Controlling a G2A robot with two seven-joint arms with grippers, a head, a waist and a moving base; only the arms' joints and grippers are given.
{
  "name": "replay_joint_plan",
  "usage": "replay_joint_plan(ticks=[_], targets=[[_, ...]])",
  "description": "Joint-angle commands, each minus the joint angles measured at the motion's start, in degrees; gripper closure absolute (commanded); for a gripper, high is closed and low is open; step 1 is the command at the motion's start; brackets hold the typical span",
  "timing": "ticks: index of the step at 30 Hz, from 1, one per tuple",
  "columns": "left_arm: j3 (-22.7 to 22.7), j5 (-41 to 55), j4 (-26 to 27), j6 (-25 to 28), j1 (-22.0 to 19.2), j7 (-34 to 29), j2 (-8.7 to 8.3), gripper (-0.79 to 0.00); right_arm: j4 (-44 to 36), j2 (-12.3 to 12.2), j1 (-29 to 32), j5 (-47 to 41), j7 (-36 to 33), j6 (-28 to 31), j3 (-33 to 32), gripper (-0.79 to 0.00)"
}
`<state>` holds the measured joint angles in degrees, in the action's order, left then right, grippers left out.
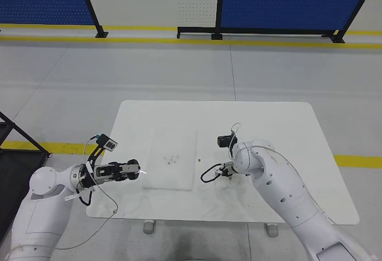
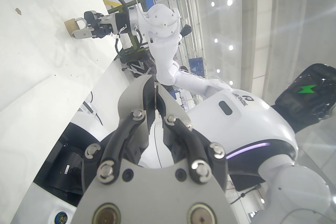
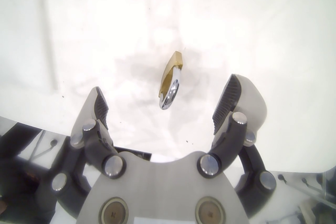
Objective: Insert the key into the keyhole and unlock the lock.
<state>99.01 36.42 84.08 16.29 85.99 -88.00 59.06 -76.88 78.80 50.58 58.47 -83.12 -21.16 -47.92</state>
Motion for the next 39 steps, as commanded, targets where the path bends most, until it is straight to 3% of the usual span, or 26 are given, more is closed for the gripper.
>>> replay_joint_plan(ticks=[1, 2, 3, 12, 19, 39], targets=[[0.0, 0.0, 0.0, 0.0, 0.0, 0.0, 0.00, 0.000, 0.3, 0.2, -0.1, -0.1, 0.1, -0.1, -0.1, -0.739], [0.0, 0.0, 0.0, 0.0, 0.0, 0.0, 0.00, 0.000, 0.5, 0.3, 0.0, -0.1, 0.3, -0.3, -0.2, -0.665], [0.0, 0.0, 0.0, 0.0, 0.0, 0.0, 0.00, 0.000, 0.7, 0.4, 0.0, -0.2, 0.5, -0.5, -0.3, -0.643], [0.0, 0.0, 0.0, 0.0, 0.0, 0.0, 0.00, 0.000, 2.3, 1.0, -0.1, -0.4, 1.2, -1.2, -0.7, -0.573], [0.0, 0.0, 0.0, 0.0, 0.0, 0.0, 0.00, 0.000, 2.8, 1.4, -0.1, 0.2, 1.3, -1.3, -0.7, -0.382], [0.0, 0.0, 0.0, 0.0, 0.0, 0.0, 0.00, 0.000, 4.7, 2.4, -0.2, 0.8, 0.9, -0.9, -0.9, -0.240]])
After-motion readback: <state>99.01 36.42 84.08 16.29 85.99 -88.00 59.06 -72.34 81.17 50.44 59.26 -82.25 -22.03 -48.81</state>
